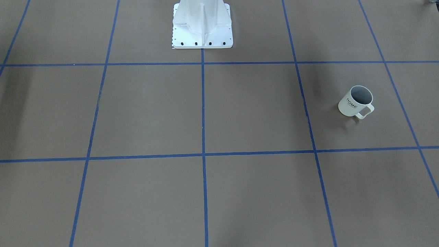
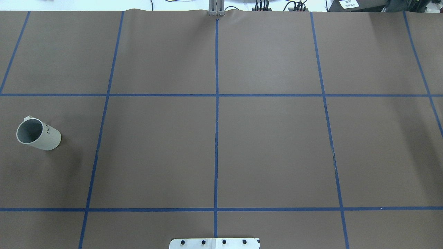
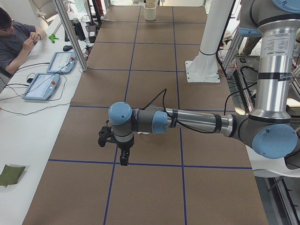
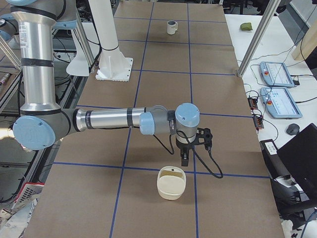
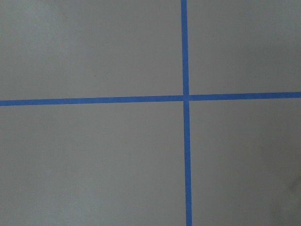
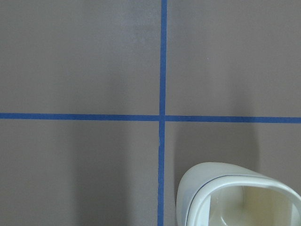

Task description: Left arm hands cup to right arm to dump lemon

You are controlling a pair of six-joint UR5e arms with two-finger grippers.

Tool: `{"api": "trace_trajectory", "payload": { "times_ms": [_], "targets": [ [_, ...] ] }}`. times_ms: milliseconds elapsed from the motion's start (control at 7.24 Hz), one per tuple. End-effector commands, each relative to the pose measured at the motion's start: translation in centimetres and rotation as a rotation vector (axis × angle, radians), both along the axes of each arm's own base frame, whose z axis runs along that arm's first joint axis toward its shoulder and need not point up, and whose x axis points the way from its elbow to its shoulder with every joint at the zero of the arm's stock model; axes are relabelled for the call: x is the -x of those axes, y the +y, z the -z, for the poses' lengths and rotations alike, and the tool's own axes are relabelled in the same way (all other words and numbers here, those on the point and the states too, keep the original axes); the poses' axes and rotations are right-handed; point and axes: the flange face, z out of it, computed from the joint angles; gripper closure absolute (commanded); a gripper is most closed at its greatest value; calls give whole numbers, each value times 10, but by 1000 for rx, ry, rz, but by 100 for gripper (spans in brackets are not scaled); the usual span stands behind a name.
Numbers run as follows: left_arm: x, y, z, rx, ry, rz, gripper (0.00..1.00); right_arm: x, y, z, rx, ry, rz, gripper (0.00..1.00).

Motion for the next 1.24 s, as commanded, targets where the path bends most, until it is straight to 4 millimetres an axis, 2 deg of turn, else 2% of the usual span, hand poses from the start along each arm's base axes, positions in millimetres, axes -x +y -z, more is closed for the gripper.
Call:
{"api": "trace_trajectory", "payload": {
  "times_ms": [0, 138, 414, 552, 690, 828, 966, 1104],
  "targets": [
    [1, 1, -1, 0, 0, 2, 0, 0, -1, 2, -5, 1, 1, 0],
    [1, 0, 2, -8, -8, -2, 0, 1, -1, 2, -5, -1, 1, 0],
    [1, -1, 14, -32, -9, 3, 0, 1, -11, 22, -41, -3, -1, 0],
    [-1, -3, 21, -58, -12, -4, 0, 2, -17, 45, -93, 0, 5, 0],
    [-2, -4, 24, -88, -5, -2, 0, 3, -17, 60, -118, -8, 2, 0],
    [-5, -9, 46, -129, 13, 5, 0, 12, -22, 78, -147, -5, 13, 0],
    [-20, -15, 62, -121, 57, 14, 0, 13, -34, 100, -188, -1, 14, 0],
    [-72, -16, 81, -41, 124, 24, 0, 25, -31, 94, -179, -17, 36, 0]
  ]
}}
